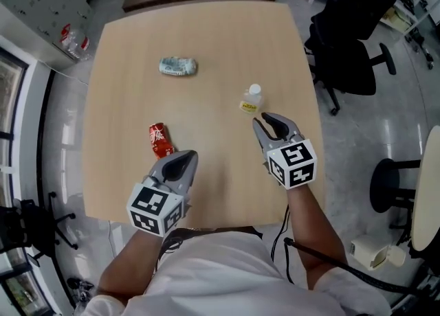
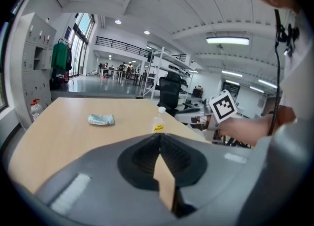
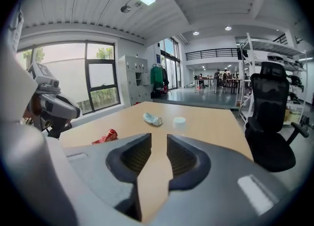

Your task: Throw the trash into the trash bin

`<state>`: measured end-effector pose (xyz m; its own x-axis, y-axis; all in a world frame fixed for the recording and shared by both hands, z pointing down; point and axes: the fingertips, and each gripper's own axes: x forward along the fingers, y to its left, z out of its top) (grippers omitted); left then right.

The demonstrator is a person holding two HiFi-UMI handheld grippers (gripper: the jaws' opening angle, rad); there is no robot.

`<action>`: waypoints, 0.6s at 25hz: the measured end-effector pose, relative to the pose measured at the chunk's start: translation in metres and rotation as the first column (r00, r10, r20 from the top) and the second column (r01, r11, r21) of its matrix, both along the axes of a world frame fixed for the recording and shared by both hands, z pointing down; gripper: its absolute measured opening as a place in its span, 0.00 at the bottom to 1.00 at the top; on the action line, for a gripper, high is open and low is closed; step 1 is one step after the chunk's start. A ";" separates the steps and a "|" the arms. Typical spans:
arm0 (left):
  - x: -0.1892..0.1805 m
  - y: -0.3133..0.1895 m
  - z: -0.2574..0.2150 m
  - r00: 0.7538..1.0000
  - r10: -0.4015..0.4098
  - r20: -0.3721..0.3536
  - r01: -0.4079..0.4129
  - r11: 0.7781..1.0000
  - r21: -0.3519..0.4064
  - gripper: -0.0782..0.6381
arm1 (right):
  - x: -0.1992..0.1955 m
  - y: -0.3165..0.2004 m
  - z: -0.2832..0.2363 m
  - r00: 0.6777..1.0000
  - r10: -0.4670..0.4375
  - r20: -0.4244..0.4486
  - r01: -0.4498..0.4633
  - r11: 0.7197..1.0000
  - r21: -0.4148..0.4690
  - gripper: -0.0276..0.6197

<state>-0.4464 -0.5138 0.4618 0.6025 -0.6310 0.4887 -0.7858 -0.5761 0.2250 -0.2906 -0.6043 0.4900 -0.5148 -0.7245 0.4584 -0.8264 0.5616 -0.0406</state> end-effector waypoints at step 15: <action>0.032 -0.016 0.023 1.000 0.021 0.014 -0.020 0.997 -0.075 0.12 | -0.006 -0.071 0.014 0.993 -0.087 -0.077 0.092 0.994 0.062 0.35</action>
<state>-0.4147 -0.5298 0.4849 0.6075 -0.5800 0.5427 -0.7775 -0.5740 0.2570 -0.2968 -0.6750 0.5037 -0.5454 -0.7064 0.4511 -0.7720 0.6330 0.0579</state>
